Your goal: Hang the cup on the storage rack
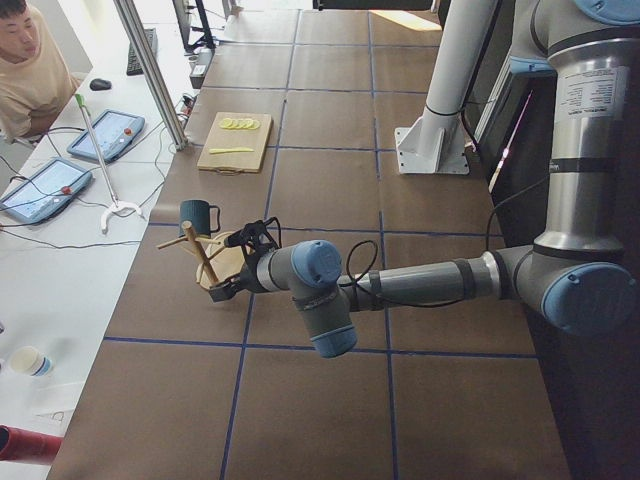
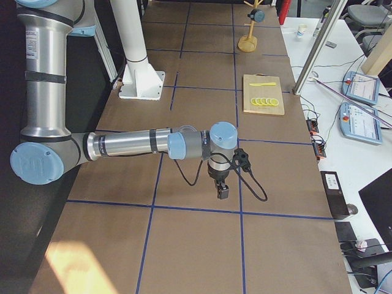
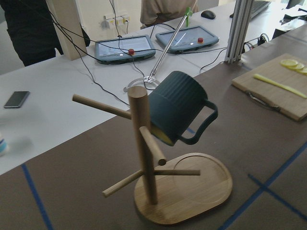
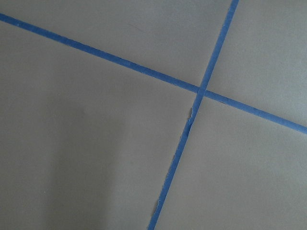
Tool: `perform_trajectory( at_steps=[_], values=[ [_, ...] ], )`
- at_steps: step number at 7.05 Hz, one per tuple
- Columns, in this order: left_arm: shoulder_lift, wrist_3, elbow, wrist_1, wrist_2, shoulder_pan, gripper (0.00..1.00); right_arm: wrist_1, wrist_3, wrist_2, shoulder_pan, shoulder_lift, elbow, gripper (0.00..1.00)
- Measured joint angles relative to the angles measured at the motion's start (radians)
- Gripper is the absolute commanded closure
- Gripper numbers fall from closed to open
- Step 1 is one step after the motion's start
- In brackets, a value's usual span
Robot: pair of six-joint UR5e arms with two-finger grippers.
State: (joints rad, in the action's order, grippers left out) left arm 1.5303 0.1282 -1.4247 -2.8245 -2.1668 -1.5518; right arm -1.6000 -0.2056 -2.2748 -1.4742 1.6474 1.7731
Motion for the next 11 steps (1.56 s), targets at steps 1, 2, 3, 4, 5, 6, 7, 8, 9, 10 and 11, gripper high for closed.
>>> perform_trajectory(
  at_steps=[1, 2, 3, 4, 5, 6, 7, 8, 9, 10, 11],
  values=[
    [-0.004, 0.229, -0.001, 0.107, 0.131, -0.022, 0.0, 0.0, 0.0, 0.0, 0.001, 0.0, -0.001, 0.0],
    [-0.006, 0.398, -0.001, 0.2, 0.244, -0.031, 0.0, 0.0, 0.0, -0.001, 0.001, 0.001, -0.001, 0.0],
    [-0.008, 0.496, -0.004, 0.299, 0.299, -0.036, 0.0, 0.0, 0.0, -0.007, 0.001, 0.002, -0.001, 0.0],
    [-0.009, 0.536, -0.015, 0.439, 0.302, -0.039, 0.0, 0.0, 0.0, -0.016, 0.002, 0.003, -0.002, 0.0],
    [-0.005, 0.531, -0.036, 0.628, 0.249, -0.046, 0.0, 0.0, 0.0, -0.021, 0.002, 0.004, -0.001, 0.0],
    [-0.002, 0.444, -0.065, 0.818, 0.138, -0.061, 0.0, 0.0, 0.0, -0.022, 0.002, 0.004, -0.001, 0.0],
    [-0.015, 0.276, -0.093, 0.926, 0.003, -0.072, 0.0, 0.0, 0.0, -0.023, 0.002, 0.005, 0.0, 0.0],
    [-0.041, 0.069, -0.125, 0.974, -0.122, -0.079, 0.0, 0.0, 0.0, -0.023, 0.002, 0.005, 0.0, 0.0],
    [-0.064, -0.076, -0.156, 0.993, -0.181, -0.082, 0.0, 0.0, 0.0, -0.023, 0.002, 0.004, 0.0, 0.0],
    [-0.087, -0.155, -0.178, 1.01, -0.2, -0.083, 0.0, 0.0, 0.0, -0.023, 0.002, 0.004, 0.0, 0.0],
    [-0.099, -0.186, -0.187, 1.044, -0.204, -0.082, 0.0, 0.0, 0.0, -0.023, 0.002, 0.004, 0.0, 0.0]
  ],
)
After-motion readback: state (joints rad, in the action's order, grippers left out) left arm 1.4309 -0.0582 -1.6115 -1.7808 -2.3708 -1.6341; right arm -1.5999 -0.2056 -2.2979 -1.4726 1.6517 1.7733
